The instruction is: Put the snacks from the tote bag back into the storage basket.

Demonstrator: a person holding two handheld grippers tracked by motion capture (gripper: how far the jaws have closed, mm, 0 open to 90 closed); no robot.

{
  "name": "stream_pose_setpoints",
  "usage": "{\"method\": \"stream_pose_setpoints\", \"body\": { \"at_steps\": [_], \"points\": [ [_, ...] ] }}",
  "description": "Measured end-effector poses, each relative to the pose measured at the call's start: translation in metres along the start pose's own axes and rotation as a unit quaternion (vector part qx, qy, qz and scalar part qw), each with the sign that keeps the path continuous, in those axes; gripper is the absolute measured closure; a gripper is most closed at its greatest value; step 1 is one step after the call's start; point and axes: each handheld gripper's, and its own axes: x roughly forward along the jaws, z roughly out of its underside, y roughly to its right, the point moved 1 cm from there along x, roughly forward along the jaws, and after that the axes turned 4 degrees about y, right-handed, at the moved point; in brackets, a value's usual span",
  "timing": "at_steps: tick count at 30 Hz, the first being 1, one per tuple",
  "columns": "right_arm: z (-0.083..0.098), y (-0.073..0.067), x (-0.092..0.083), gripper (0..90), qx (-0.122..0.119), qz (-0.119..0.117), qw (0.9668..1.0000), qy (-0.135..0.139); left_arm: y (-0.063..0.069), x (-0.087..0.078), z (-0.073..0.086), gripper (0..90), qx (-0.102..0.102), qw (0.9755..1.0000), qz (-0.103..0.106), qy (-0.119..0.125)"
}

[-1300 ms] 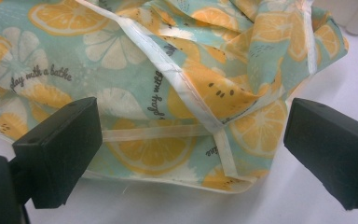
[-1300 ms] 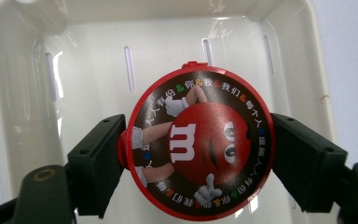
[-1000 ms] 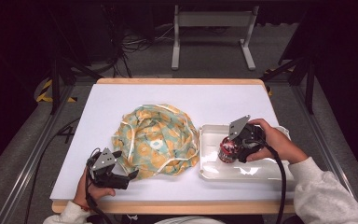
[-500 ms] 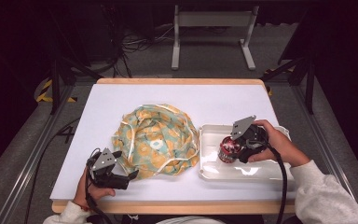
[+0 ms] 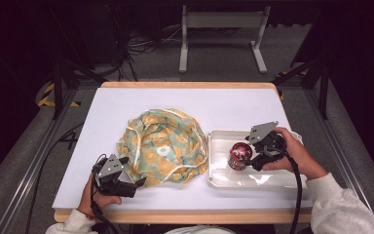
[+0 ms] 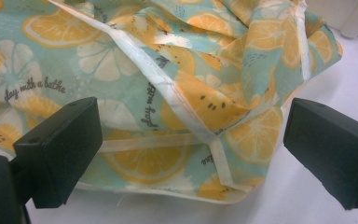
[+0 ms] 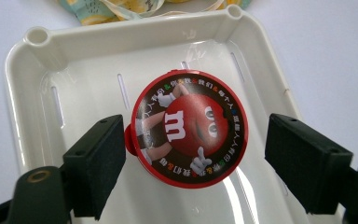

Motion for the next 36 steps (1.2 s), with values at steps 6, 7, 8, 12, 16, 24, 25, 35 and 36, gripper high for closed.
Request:
{"method": "stream_pose_setpoints", "body": {
  "at_steps": [6, 7, 8, 12, 16, 24, 25, 35, 36],
  "points": [
    [0.005, -0.001, -0.005, 19.9, 0.013, 0.012, 0.9998, 0.008, -0.001, 0.001, -0.001, 5.2, 0.0, 1.0, 0.004, 0.001],
    [0.005, -0.001, -0.005, 19.9, 0.013, 0.012, 0.9998, 0.008, -0.001, 0.001, -0.001, 5.2, 0.001, 1.0, 0.004, 0.001],
    [0.006, 0.0, -0.006, 19.7, 0.011, 0.015, 0.9998, 0.007, -0.001, 0.001, -0.001, 5.2, 0.001, 1.0, 0.003, 0.001],
    [0.011, -0.002, -0.01, 18.6, 0.018, 0.022, 0.9995, 0.012, -0.002, 0.002, -0.002, 5.2, 0.006, 1.0, 0.002, 0.001],
    [0.014, -0.002, -0.012, 17.4, 0.02, 0.026, 0.9994, 0.012, -0.002, 0.003, -0.001, 5.1, 0.003, 1.0, 0.001, 0.0],
    [0.024, -0.006, -0.014, 16.8, 0.025, 0.046, 0.9986, 0.01, -0.002, 0.003, -0.001, 5.2, 0.001, 1.0, 0.002, -0.001],
    [0.025, -0.006, -0.014, 17.1, 0.023, 0.045, 0.9987, 0.01, -0.002, 0.003, -0.001, 5.1, 0.003, 1.0, 0.001, -0.002],
    [0.043, -0.008, -0.015, 16.6, 0.036, 0.056, 0.9977, 0.008, -0.003, 0.002, -0.001, 5.1, 0.004, 1.0, 0.0, -0.001],
    [0.044, -0.008, -0.015, 16.6, 0.036, 0.056, 0.9977, 0.007, -0.003, 0.002, -0.001, 5.1, 0.003, 1.0, 0.0, -0.001]
  ]
}}
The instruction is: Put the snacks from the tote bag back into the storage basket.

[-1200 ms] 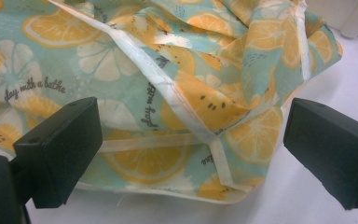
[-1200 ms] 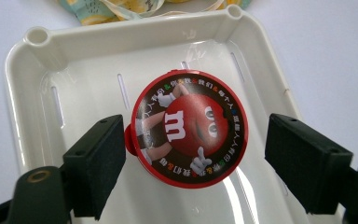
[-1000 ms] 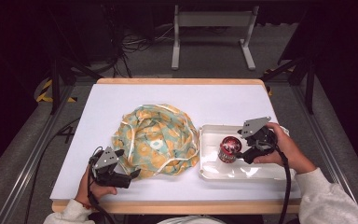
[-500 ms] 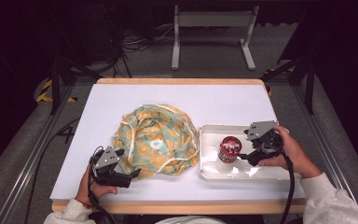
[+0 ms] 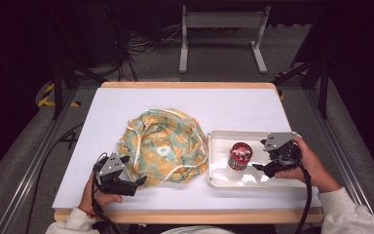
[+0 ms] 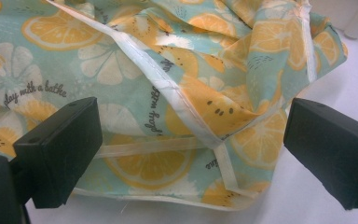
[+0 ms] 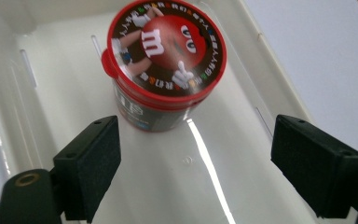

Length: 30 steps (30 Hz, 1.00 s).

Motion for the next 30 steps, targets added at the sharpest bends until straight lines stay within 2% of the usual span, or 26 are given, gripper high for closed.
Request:
{"method": "stream_pose_setpoints", "body": {
  "at_steps": [5, 10, 12, 20, 24, 26, 30],
  "points": [
    [0.009, 0.0, 0.001, 15.4, 0.008, 0.012, 0.9999, -0.006, 0.0, 0.0, 0.0, 5.1, -0.001, 1.0, -0.001, 0.0],
    [0.02, 0.001, 0.003, 14.3, 0.021, 0.015, 0.9996, -0.007, 0.0, 0.0, 0.0, 5.1, 0.002, 1.0, -0.001, 0.0],
    [0.024, 0.001, 0.004, 14.2, 0.025, 0.023, 0.9994, -0.004, 0.0, 0.0, 0.0, 5.1, 0.002, 1.0, -0.001, -0.001],
    [0.043, 0.001, 0.002, 10.7, 0.05, 0.03, 0.9983, 0.005, 0.001, 0.0, 0.0, 5.1, -0.002, 1.0, -0.001, -0.001],
    [0.053, 0.001, 0.001, 7.6, 0.067, 0.047, 0.9965, 0.018, 0.0, -0.001, 0.0, 5.1, 0.0, 1.0, -0.003, 0.0],
    [0.058, 0.0, 0.0, 7.3, 0.077, 0.046, 0.9956, 0.03, 0.0, -0.001, 0.0, 5.1, 0.0, 1.0, -0.003, -0.001],
    [0.066, -0.001, -0.002, 6.3, 0.089, 0.068, 0.9931, 0.033, 0.0, -0.001, 0.0, 5.1, 0.002, 1.0, -0.004, -0.001]
  ]
}}
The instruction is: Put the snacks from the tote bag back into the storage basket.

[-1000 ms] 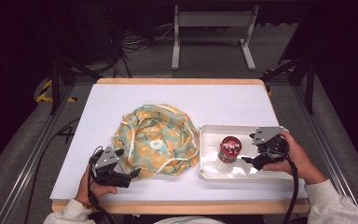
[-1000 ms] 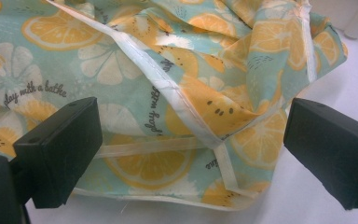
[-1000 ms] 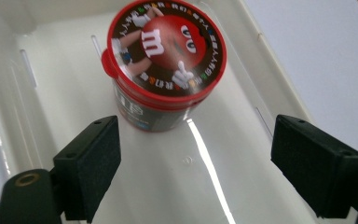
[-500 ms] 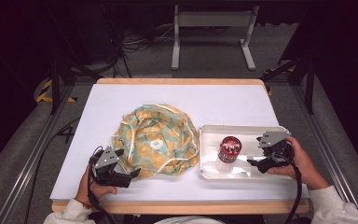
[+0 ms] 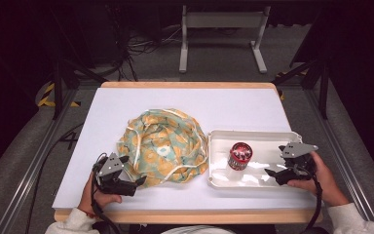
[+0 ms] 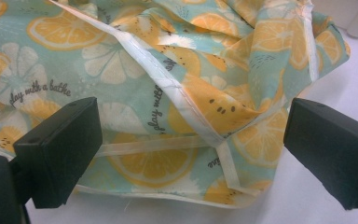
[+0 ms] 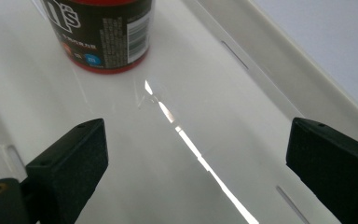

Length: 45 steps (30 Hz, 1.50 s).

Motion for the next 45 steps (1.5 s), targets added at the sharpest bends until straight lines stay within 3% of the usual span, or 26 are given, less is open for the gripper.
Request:
{"method": "stream_pose_setpoints", "body": {
  "at_steps": [8, 16, 20, 23, 35, 45],
  "points": [
    [0.005, -0.002, -0.011, 6.7, 0.012, 0.013, 0.9999, 0.001, 0.0, 0.0, 0.0, 5.1, -0.002, 1.0, 0.0, -0.001],
    [0.013, -0.005, -0.026, 6.5, 0.04, 0.04, 0.9979, 0.033, 0.0, 0.0, 0.0, 5.1, -0.001, 1.0, 0.002, 0.001],
    [0.016, -0.009, -0.031, 6.7, 0.043, 0.045, 0.9972, 0.042, 0.0, -0.001, 0.001, 5.1, -0.004, 1.0, 0.003, 0.002],
    [0.018, -0.012, -0.035, 6.6, 0.041, 0.058, 0.9959, 0.055, -0.001, -0.002, 0.001, 5.1, -0.004, 1.0, 0.003, 0.003],
    [0.036, -0.012, -0.044, 7.1, 0.081, 0.078, 0.9895, 0.091, -0.001, -0.002, 0.001, 5.1, -0.002, 1.0, 0.004, 0.005],
    [0.041, -0.016, -0.047, 6.4, 0.067, 0.093, 0.989, 0.094, 0.0, -0.003, 0.001, 5.1, -0.002, 1.0, 0.004, 0.008]
  ]
}}
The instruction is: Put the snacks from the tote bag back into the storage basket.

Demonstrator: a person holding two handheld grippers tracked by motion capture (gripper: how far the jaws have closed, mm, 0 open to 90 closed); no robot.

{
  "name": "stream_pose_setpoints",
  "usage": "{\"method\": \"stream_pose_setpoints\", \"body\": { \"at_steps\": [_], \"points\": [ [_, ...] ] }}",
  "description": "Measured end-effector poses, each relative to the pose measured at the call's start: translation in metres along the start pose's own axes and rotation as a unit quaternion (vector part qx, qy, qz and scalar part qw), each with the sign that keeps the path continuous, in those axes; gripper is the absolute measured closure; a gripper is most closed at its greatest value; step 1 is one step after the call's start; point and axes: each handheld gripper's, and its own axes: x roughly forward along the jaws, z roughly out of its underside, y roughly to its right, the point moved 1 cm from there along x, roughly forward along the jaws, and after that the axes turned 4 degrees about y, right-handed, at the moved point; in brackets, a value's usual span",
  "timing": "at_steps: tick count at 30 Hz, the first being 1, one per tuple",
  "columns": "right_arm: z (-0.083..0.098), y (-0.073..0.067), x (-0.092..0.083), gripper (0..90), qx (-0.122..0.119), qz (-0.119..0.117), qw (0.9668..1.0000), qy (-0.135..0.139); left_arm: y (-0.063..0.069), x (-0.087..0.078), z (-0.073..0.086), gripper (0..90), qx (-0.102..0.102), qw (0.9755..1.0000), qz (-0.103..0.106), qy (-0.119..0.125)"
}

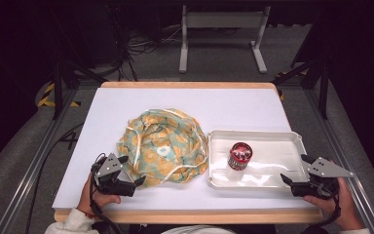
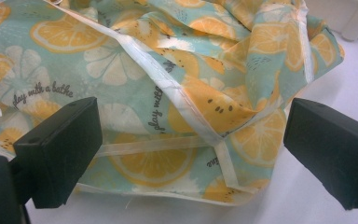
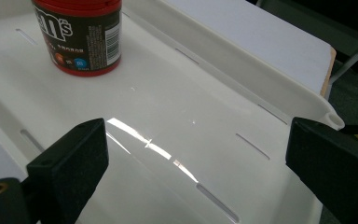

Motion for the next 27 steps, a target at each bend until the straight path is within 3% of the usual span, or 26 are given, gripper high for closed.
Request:
{"method": "stream_pose_setpoints", "body": {
  "at_steps": [16, 27],
  "points": [
    [-0.0025, -0.0054, 0.0042, 7.0, -0.013, -0.013, 0.9998, 0.0, -0.0022, -0.0005, -0.0005, 5.1, 0.003, 1.0, -0.008, 0.001],
    [-0.0043, -0.0033, 0.0084, 6.9, -0.003, -0.029, 0.9995, 0.013, -0.0023, -0.0042, 0.0004, 5.1, -0.003, 0.9999, -0.015, 0.005]
  ]
}}
